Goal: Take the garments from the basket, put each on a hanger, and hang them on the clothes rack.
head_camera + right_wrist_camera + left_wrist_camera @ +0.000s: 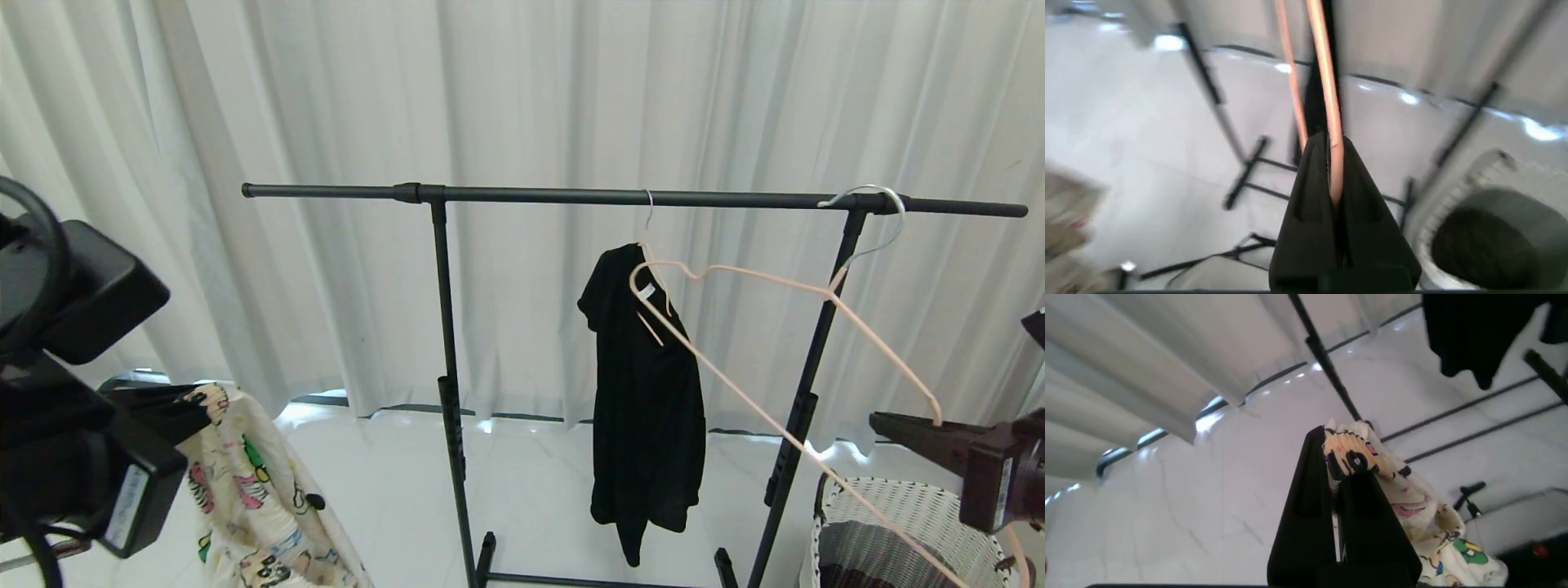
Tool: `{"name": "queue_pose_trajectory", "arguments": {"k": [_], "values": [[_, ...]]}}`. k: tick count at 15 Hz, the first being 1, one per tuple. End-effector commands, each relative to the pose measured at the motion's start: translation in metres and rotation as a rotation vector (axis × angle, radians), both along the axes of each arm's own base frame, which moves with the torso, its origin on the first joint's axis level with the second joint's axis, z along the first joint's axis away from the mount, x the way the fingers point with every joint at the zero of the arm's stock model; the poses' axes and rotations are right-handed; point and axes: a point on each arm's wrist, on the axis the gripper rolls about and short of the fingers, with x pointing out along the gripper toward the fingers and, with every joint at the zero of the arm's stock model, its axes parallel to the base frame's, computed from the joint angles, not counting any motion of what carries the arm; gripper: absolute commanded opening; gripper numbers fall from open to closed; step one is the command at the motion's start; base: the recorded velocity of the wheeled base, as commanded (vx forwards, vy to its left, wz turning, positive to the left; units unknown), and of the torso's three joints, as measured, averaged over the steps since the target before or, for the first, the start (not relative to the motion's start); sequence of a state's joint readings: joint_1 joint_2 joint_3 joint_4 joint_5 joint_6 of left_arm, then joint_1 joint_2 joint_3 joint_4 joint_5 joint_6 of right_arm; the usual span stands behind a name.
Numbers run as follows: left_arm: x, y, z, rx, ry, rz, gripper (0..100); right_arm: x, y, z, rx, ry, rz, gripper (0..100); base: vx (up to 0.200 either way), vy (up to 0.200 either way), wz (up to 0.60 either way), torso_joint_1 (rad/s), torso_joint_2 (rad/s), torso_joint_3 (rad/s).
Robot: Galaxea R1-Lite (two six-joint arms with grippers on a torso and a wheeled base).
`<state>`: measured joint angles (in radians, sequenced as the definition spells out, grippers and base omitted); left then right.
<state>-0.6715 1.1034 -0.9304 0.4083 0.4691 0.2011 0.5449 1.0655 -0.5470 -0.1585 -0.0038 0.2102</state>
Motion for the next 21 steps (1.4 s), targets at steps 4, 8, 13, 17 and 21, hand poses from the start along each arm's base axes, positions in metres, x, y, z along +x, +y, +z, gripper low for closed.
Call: {"name": "queue_pose_trajectory", "arguments": {"k": [4, 8, 13, 17, 21], "values": [[0.079, -0.048, -0.003, -0.107, 0.001, 0.237, 0, -0.013, 0.017, -0.021, 0.001, 0.093, 0.254, 0, 0.000, 0.000, 0.00, 0.000, 0.00, 0.000], [0.097, -0.062, 0.000, -0.236, 0.015, 0.282, 0, -0.030, 0.025, -0.027, 0.017, 0.076, 0.406, 0, 0.000, 0.000, 0.00, 0.000, 0.00, 0.000], [0.095, -0.063, 0.010, -0.309, 0.030, 0.220, 0, -0.040, 0.037, -0.025, 0.043, 0.052, 0.529, 0, 0.000, 0.000, 0.00, 0.000, 0.00, 0.000], [0.095, -0.063, 0.008, -0.307, 0.034, 0.221, 0, -0.042, 0.035, -0.022, 0.060, 0.027, 0.535, 0, 0.000, 0.000, 0.00, 0.000, 0.00, 0.000], [0.092, -0.064, 0.010, -0.309, 0.030, 0.209, 0, -0.037, 0.042, -0.018, 0.091, -0.013, 0.535, 0, 0.000, 0.000, 0.00, 0.000, 0.00, 0.000]]}}
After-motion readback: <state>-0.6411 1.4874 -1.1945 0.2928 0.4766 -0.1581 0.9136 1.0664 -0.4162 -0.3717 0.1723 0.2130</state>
